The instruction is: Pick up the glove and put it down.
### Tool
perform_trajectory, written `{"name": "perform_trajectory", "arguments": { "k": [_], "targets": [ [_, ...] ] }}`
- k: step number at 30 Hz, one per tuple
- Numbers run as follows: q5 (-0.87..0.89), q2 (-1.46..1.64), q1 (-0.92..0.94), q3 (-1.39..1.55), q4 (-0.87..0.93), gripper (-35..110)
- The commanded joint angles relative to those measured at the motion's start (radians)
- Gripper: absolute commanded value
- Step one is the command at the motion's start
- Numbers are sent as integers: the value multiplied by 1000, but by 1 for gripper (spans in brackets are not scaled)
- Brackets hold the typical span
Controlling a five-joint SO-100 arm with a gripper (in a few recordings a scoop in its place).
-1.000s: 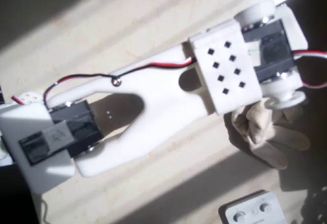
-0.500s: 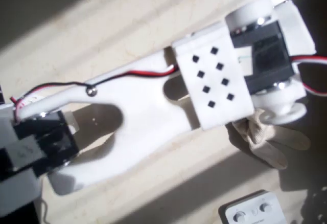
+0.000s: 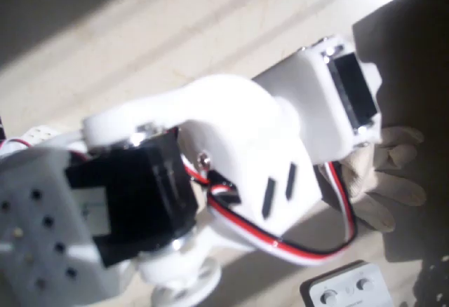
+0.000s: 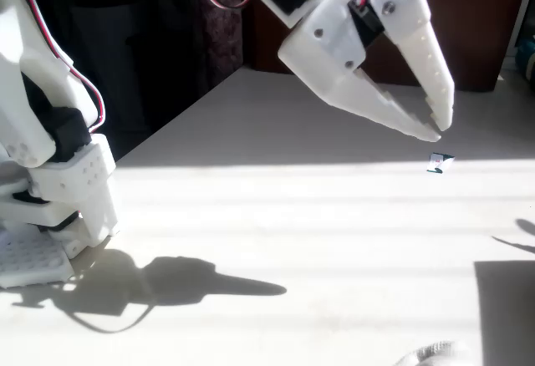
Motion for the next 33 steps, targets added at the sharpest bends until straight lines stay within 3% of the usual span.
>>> {"name": "perform_trajectory", "arguments": {
  "k": [1, 25, 33],
  "targets": [
    [-3, 193, 15, 169, -64, 0],
    [-3, 1207, 15, 1069, -114, 0],
    [-3, 1308, 15, 1178, -114, 0]
  ]
}}
